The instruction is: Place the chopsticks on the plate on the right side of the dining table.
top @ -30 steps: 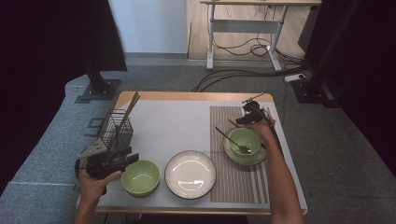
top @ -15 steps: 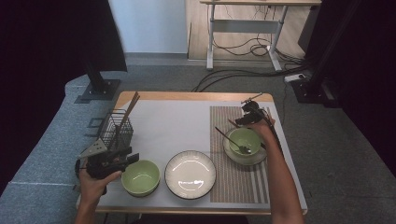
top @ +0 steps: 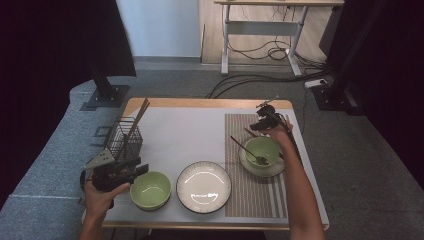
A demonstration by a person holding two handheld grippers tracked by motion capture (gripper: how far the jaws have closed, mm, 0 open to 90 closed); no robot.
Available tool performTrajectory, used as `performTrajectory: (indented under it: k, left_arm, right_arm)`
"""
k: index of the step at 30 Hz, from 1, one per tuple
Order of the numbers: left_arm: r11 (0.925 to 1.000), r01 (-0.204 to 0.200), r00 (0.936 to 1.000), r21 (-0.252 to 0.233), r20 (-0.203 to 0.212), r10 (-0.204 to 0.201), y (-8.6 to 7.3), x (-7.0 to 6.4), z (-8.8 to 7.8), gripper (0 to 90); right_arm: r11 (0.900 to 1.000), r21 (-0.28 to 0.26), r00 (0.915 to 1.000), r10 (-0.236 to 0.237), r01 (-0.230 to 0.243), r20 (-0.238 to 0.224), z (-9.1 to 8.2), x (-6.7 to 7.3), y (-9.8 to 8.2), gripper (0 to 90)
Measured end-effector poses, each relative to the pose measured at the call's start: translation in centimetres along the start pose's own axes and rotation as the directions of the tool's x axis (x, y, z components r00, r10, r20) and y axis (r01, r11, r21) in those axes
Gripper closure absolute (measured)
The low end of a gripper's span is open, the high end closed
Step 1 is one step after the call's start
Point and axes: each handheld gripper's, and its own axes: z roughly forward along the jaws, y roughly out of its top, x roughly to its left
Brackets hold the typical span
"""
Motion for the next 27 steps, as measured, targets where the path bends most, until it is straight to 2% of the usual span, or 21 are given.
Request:
performTrajectory:
  k: [6, 22, 27]
  left_arm:
    - [1.0000, -0.004, 1.0000, 0.003, -0.001, 0.004, -0.01, 0.04, -0.06, 50.0]
    - [1.0000, 0.004, 1.0000, 0.004, 0.004, -0.004, -0.09, 0.11, 0.02, 50.0]
    - [1.0000, 0.002, 1.0000, 0.007, 0.005, -0.002, -0.09, 0.12, 0.03, 50.0]
  right_arm:
    - [1.000, 0.003, 1.0000, -0.001, 0.001, 0.004, 0.52, 0.39, 0.25, 45.5]
    - [1.000, 0.008, 0.9995, 0.030, -0.030, 0.007, 0.82, 0.05, -0.23, 44.9]
    - [1.000, 0.008, 0.9996, 0.026, -0.026, 0.010, 1.01, 0.05, -0.22, 44.9]
